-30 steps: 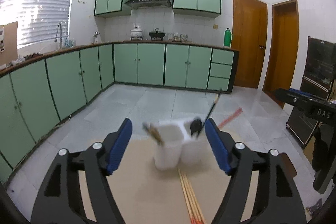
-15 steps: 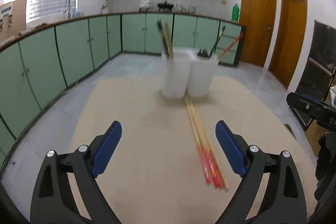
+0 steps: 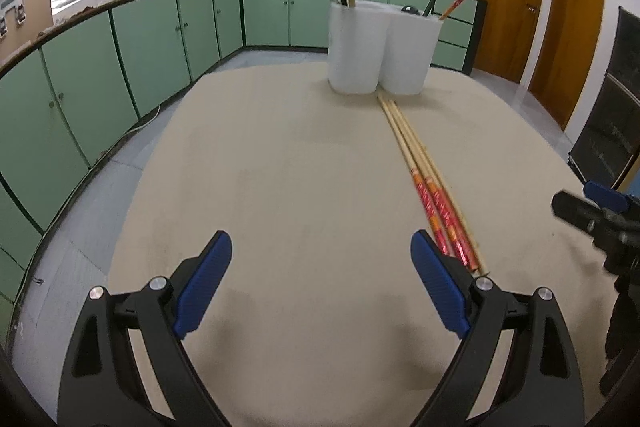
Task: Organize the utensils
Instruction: 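Move both open grippers back down to the chopsticks on the mat, then grasp a wooden chopstick with the right gripper while the left gripper grasps a red-patterned chopstick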
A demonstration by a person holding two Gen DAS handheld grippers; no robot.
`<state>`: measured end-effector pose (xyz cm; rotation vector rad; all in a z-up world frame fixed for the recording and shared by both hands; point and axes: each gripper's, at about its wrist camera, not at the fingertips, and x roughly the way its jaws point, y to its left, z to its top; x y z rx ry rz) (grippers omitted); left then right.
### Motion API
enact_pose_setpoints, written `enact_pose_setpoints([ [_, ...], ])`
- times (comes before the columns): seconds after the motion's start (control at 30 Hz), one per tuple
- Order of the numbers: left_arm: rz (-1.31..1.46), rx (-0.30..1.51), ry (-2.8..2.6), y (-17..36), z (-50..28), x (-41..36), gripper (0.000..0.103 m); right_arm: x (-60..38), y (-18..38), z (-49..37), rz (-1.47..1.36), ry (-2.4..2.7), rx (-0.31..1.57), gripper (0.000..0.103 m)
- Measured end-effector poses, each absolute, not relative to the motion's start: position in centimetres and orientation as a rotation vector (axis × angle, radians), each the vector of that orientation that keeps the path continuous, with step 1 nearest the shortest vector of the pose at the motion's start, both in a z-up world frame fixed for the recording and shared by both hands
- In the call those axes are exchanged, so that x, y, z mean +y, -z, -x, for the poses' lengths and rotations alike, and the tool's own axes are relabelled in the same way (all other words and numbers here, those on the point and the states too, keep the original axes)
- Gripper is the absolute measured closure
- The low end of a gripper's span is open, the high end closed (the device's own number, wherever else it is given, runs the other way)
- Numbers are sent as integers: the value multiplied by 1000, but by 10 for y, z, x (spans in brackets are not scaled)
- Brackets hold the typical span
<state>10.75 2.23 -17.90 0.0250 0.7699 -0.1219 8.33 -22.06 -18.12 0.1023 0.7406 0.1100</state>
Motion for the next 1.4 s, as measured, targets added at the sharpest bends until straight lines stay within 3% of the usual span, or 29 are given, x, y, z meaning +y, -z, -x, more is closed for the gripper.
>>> enact_pose_setpoints([
  [0.17, -31, 798, 107, 185, -105, 28, 15, -199, 195, -79, -66, -148, 787, 17],
  [0.33, -27, 811, 98, 188, -105, 31, 15, -179, 205, -78, -38, -190, 831, 37],
  [0.5, -21, 818, 96, 189, -107, 32, 15, -167, 212, -79, -25, -206, 867, 49],
  [0.87, -16, 830, 103, 192, -109, 29, 15, -166, 211, -87, 17, -171, 870, 59],
  [1.17, -15, 831, 111, 193, -109, 27, 15, -180, 211, -85, -61, -186, 865, 62],
  [1.27, -14, 829, 112, 193, -108, 27, 15, -173, 213, -86, -36, -191, 867, 66],
  [1.4, -10, 836, 110, 194, -108, 28, 15, -166, 213, -90, -21, -195, 874, 84],
])
